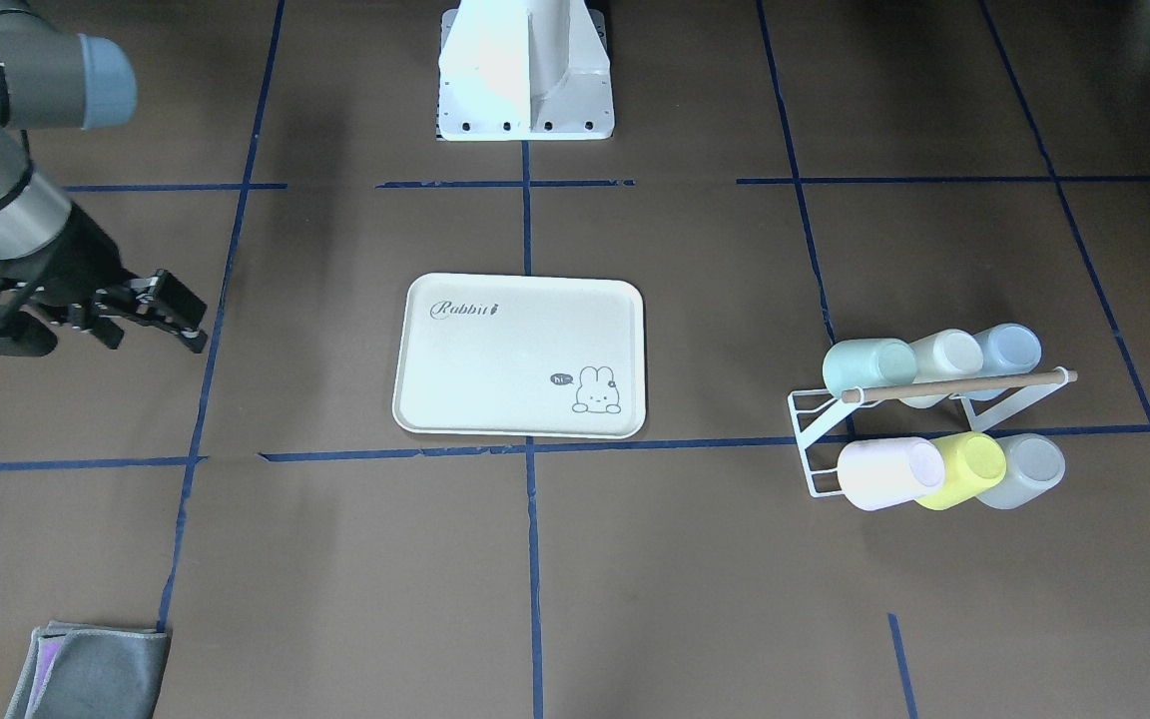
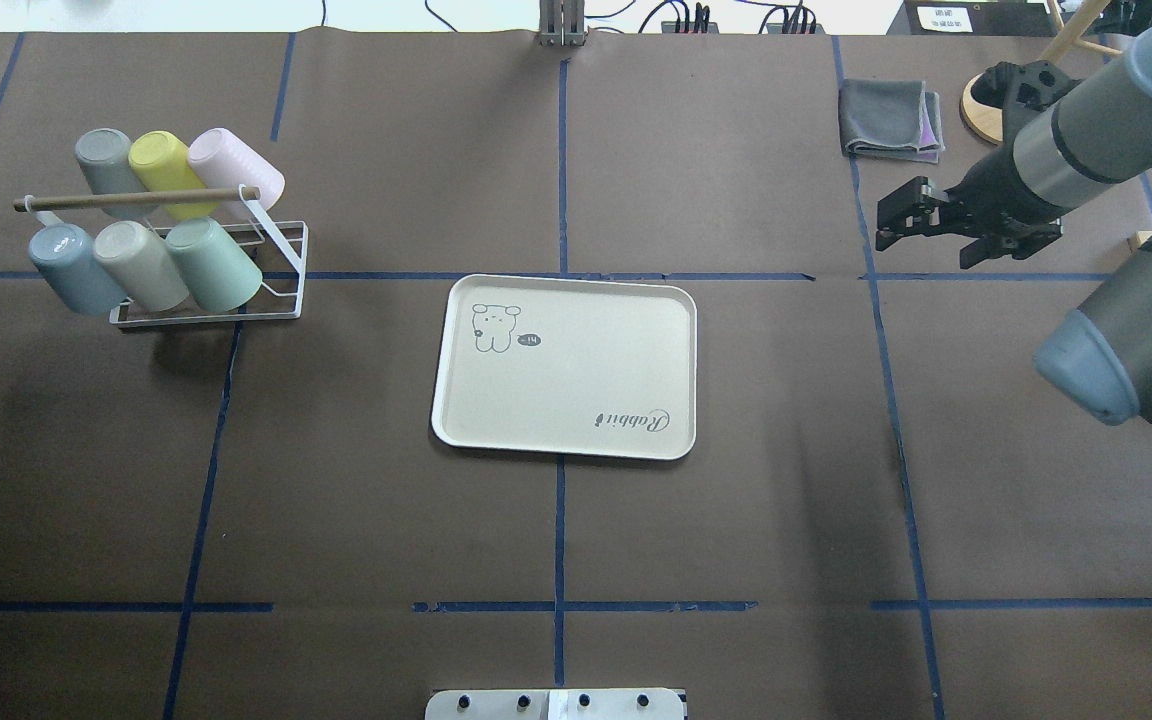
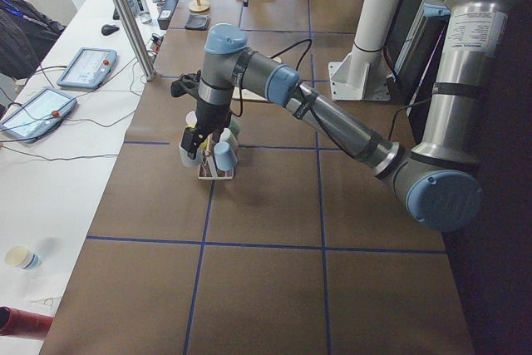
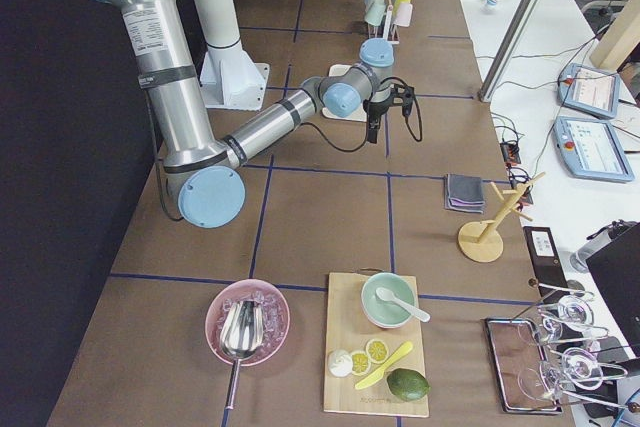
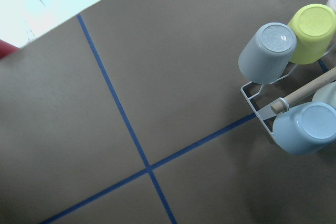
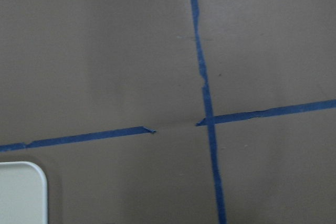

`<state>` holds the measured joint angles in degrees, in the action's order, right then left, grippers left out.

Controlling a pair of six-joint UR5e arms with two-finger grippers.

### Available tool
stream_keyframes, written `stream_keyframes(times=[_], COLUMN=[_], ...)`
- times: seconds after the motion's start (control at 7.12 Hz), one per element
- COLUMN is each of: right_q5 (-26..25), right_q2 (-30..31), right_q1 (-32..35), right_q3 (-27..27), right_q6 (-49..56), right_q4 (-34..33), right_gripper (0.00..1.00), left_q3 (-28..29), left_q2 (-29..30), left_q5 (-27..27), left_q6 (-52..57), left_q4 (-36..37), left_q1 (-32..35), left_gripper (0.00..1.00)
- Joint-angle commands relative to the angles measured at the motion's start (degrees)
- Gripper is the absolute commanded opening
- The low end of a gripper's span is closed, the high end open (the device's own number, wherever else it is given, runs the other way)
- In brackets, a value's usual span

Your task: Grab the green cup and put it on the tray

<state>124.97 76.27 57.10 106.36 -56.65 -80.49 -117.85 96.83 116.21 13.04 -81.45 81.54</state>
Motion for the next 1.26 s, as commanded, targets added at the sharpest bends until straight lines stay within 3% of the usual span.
stream_keyframes(times=[0.0, 0.28, 0.56, 0.84, 1.12], right_q5=[-0.2, -0.9, -0.7, -0.2, 1.8], right_q2=[5.2, 5.6, 9.1, 11.3, 13.4], right_q1=[4.1, 7.4, 11.7, 14.6, 16.8], right_q3=[-0.2, -0.1, -0.6, -1.0, -1.5], right_q6=[11.8, 22.7, 33.6, 38.3, 42.1], right_q4=[-0.9, -8.0, -9.2, -9.2, -9.1], right_gripper=[1.0, 1.0, 1.0, 1.0, 1.0], left_q3=[-5.3, -8.9, -11.2, -13.4, -13.4], left_q2=[-0.9, -0.4, 0.4, 5.4, 13.2], left_q5=[-10.9, -16.6, -24.3, -40.5, -51.1], left_q6=[5.3, 15.1, 15.8, 15.9, 16.0], left_q4=[0.1, 2.3, 3.5, 14.9, 28.6], left_q1=[-5.4, -5.8, -12.8, -26.0, -37.6], left_gripper=[1.0, 1.0, 1.0, 1.0, 1.0])
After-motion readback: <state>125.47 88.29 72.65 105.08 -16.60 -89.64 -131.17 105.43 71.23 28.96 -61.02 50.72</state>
